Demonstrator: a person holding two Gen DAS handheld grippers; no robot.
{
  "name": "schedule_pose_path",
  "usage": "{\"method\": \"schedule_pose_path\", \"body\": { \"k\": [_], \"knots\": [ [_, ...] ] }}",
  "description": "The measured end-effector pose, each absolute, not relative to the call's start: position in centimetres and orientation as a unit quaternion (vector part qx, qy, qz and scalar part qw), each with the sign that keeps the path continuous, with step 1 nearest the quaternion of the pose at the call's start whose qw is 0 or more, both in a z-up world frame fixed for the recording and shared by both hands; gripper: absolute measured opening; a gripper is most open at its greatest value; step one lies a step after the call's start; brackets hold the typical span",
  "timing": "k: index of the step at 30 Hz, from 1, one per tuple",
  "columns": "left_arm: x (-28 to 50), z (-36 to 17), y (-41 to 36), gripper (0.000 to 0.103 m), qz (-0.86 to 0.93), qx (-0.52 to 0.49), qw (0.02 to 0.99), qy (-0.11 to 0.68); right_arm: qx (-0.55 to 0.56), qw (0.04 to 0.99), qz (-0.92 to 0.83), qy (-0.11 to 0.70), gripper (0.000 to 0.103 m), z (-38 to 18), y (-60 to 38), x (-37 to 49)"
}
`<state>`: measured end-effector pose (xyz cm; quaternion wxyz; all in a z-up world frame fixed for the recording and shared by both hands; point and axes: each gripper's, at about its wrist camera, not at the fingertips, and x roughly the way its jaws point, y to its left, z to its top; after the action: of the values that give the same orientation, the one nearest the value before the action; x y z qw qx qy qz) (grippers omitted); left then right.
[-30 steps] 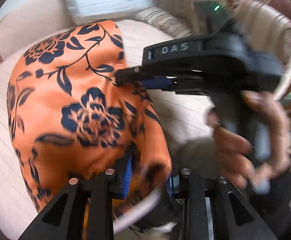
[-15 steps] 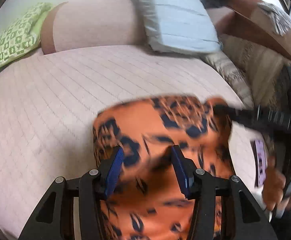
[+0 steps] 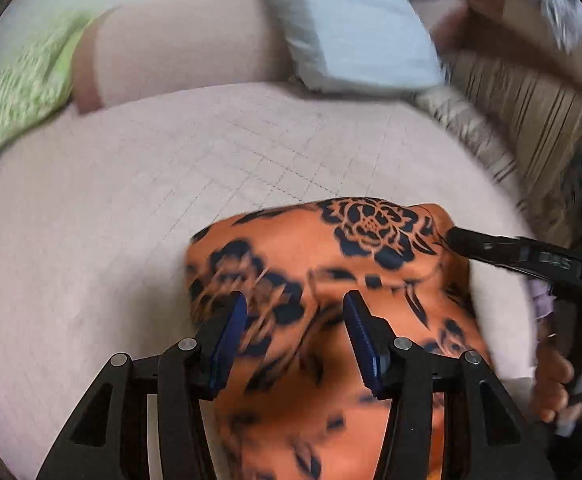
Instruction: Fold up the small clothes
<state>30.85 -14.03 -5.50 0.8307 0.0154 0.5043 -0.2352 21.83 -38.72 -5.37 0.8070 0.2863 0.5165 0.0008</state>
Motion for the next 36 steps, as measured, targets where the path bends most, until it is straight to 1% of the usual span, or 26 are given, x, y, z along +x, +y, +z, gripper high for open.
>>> {"method": "schedule_pose_path", "body": {
  "k": [1,2,3,6,8,10,11,12,15,18,19,20,21,22,24,25,27,30,34,36],
  "knots": [
    [30.3,-5.4,-12.0,0.056,-0.235,-0.011,0.830,0.506,0.292,0.811,0.003,0.508,0.066,-4.7,-38.8,21.2],
    [30.0,-5.4,-10.9,0.062,-0.232,-0.023,0.830,0.507,0.299,0.814,0.006,0.499,0.077,-4.0,-38.9,20.3],
    [29.5,-5.9,-9.1,0.066,-0.221,-0.042,0.829,0.513,0.309,0.810,0.011,0.498,0.081,-3.8,-39.0,19.3],
    [29.1,-7.6,-6.1,0.068,-0.197,-0.089,0.813,0.541,0.351,0.774,0.014,0.528,0.081,-5.9,-39.7,18.2],
    [29.6,-9.7,-5.1,0.068,-0.200,-0.138,0.780,0.576,0.365,0.742,0.005,0.562,0.081,-8.3,-39.9,18.3],
    [30.6,-12.0,-4.7,0.068,-0.222,-0.188,0.742,0.604,0.389,0.718,0.018,0.576,0.080,-10.4,-39.8,18.7],
    [30.9,-12.6,-4.7,0.068,-0.226,-0.206,0.732,0.609,0.398,0.705,0.029,0.587,0.071,-11.1,-39.5,18.9],
    [31.2,-13.0,-4.8,0.068,-0.233,-0.219,0.724,0.611,0.396,0.706,0.035,0.586,0.065,-11.1,-39.5,18.9],
    [32.6,-13.9,-5.3,0.068,-0.240,-0.242,0.713,0.613,0.400,0.697,0.038,0.594,0.065,-12.0,-39.3,19.4],
    [34.2,-15.2,-5.9,0.069,-0.239,-0.255,0.702,0.620,0.432,0.682,0.042,0.589,0.065,-13.2,-39.8,20.1],
    [34.6,-15.9,-6.0,0.069,-0.236,-0.273,0.691,0.626,0.437,0.679,0.044,0.588,0.065,-13.4,-40.0,20.0],
    [35.0,-17.1,-6.5,0.067,-0.238,-0.287,0.682,0.629,0.438,0.679,0.047,0.588,0.064,-13.5,-40.0,20.1],
    [35.1,-17.5,-6.7,0.060,-0.244,-0.296,0.674,0.631,0.435,0.679,0.051,0.589,0.062,-13.5,-39.9,20.2],
    [35.0,-17.7,-6.8,0.056,-0.244,-0.296,0.675,0.630,0.432,0.680,0.053,0.590,0.059,-13.5,-39.8,20.2],
    [34.9,-18.1,-7.2,0.042,-0.247,-0.287,0.684,0.623,0.439,0.670,0.063,0.595,0.039,-13.9,-39.3,20.3],
    [34.7,-17.6,-6.9,0.038,-0.252,-0.287,0.687,0.618,0.444,0.667,0.062,0.595,0.038,-13.9,-39.2,20.4],
    [34.3,-17.0,-6.2,0.030,-0.261,-0.292,0.687,0.611,0.438,0.677,0.067,0.588,0.030,-13.1,-38.9,20.3],
    [33.5,-15.6,-4.6,0.027,-0.281,-0.298,0.686,0.601,0.415,0.702,0.089,0.572,0.025,-10.7,-37.5,19.8],
    [33.6,-12.9,-0.9,0.026,-0.292,-0.312,0.696,0.577,0.402,0.721,0.123,0.550,0.024,-8.1,-34.7,20.0],
    [34.6,-11.5,1.1,0.026,-0.293,-0.321,0.701,0.565,0.407,0.725,0.138,0.538,0.024,-7.1,-33.3,21.4]
  ]
}}
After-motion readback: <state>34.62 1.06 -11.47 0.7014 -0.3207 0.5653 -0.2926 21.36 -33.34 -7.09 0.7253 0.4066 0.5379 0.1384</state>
